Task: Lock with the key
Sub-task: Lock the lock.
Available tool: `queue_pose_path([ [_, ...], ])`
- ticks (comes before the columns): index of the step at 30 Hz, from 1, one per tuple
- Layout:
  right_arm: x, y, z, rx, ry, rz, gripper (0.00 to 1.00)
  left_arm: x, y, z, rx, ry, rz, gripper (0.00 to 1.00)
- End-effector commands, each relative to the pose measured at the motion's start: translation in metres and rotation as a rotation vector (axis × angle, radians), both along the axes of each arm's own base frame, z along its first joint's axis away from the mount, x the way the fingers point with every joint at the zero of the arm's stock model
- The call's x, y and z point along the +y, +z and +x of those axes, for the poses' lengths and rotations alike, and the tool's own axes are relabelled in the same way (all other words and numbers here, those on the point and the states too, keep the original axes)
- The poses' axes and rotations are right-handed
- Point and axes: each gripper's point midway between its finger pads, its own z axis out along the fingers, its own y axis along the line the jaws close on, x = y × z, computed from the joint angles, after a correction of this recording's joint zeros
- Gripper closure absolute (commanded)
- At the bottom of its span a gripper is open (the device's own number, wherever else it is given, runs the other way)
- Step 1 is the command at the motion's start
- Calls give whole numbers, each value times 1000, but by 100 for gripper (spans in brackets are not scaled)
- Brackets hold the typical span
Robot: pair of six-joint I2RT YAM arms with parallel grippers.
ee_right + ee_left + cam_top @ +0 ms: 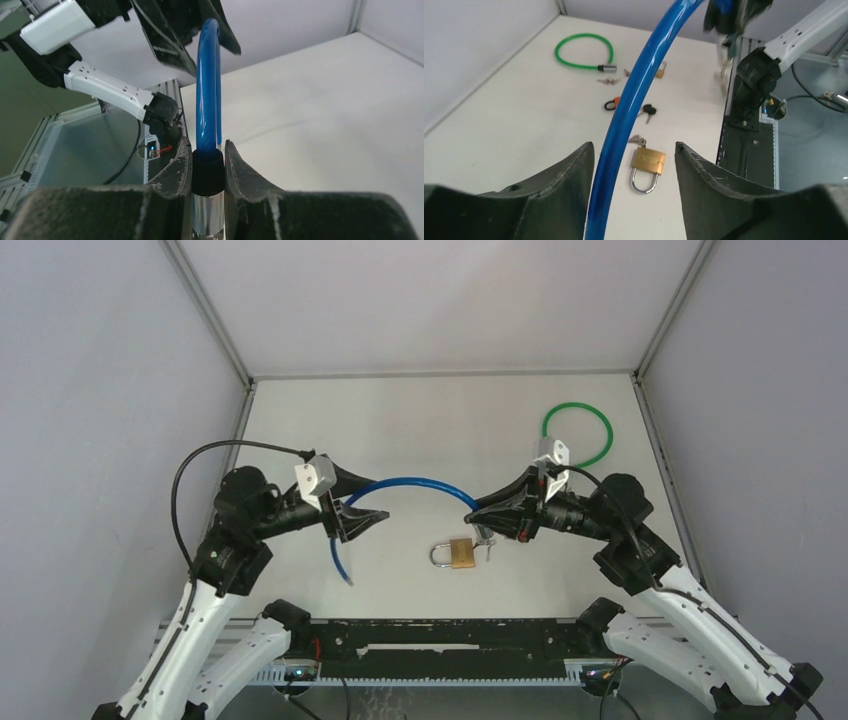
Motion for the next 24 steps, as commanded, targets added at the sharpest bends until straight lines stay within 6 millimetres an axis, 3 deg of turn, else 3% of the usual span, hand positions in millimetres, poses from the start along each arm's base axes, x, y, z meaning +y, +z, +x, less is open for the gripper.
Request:
queue_pose_path([
  [1, -15, 52, -7, -112, -2, 141, 100, 8, -12, 7, -62, 8, 25, 34],
  [6, -17, 46, -2, -92, -14, 122, 100, 22, -52, 11, -90, 19, 162, 26],
  [10, -14, 26, 4, -35, -21, 69, 100, 45, -93, 36, -67, 132, 271, 23],
  [13, -13, 19, 4, -22, -18, 64, 100, 55, -111, 50, 1, 162, 285, 26],
  [18, -10, 16, 5, -11, -7, 67, 100, 30, -108, 37, -38, 7, 150, 27],
  [24, -9, 9, 7, 10, -14, 55, 100, 4, -63, 32, -98, -48, 23, 33],
])
